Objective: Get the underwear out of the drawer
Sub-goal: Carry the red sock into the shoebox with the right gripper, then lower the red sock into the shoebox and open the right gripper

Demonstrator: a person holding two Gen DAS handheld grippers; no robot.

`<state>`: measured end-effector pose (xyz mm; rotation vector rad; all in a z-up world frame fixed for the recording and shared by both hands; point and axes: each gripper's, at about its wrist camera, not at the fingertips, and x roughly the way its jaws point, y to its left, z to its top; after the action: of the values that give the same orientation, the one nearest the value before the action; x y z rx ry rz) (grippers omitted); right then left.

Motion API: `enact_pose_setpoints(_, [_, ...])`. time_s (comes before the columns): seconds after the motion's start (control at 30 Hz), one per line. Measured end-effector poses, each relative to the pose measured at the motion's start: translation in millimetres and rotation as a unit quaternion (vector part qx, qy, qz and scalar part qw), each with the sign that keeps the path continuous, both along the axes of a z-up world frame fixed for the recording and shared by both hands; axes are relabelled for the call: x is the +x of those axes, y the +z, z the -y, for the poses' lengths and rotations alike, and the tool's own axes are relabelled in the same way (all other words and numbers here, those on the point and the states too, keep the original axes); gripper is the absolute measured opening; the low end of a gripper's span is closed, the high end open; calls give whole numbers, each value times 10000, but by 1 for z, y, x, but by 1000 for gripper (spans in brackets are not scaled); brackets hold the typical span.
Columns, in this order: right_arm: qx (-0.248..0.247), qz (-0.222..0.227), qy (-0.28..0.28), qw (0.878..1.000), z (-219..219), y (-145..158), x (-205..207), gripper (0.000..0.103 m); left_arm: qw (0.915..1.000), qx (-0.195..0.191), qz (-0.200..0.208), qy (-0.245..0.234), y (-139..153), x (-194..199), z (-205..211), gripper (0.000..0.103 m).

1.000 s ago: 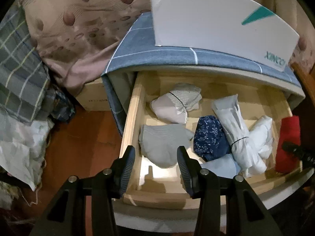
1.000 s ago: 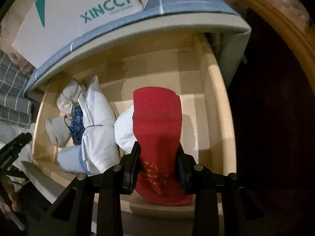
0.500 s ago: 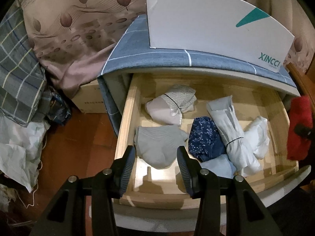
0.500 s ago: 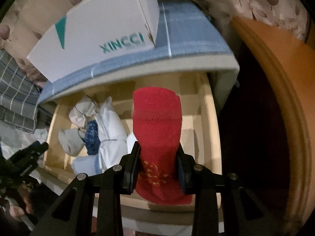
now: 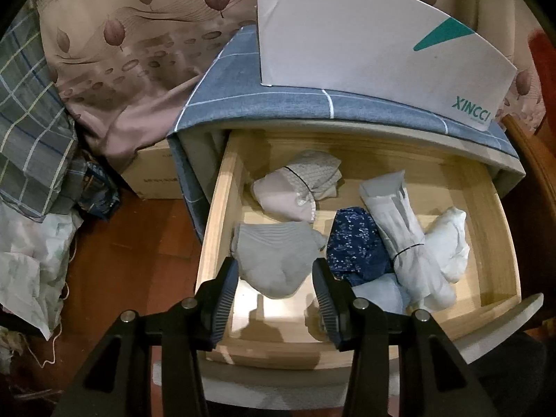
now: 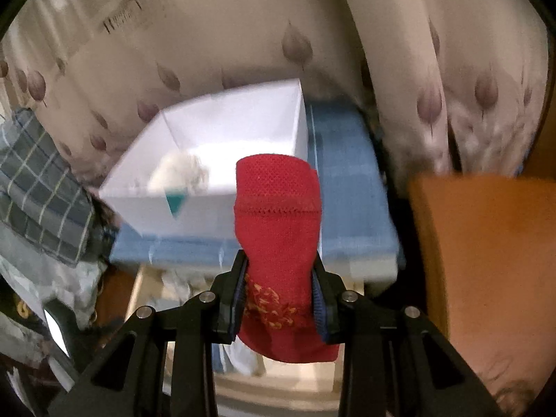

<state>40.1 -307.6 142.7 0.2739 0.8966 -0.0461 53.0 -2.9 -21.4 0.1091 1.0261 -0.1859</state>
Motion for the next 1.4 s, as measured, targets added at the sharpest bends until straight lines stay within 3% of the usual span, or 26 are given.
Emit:
enact_pose_setpoints(0.17, [-225, 372, 64, 9990, -7, 47, 37, 30, 10000, -26, 0, -21, 0, 0, 1, 45])
enact_pose_setpoints(0.37, [-399, 397, 45, 9984, -17, 60, 81, 30, 10000, -66, -5, -55, 0, -1, 1, 45])
enact_pose_setpoints(0.67, [-623, -150, 265, 9976, -37, 23, 142, 30, 9998, -171, -40, -46, 1, 0, 0, 45])
enact_pose_setpoints(1.0, [-694, -818, 347, 9936, -41, -27, 175, 30, 9995, -296, -55, -53, 1, 2, 1, 45])
enact_pose_setpoints(1.4, [-736, -924, 342, 9924, -42, -47, 183, 31, 9995, -316, -59, -45, 1, 2, 1, 45])
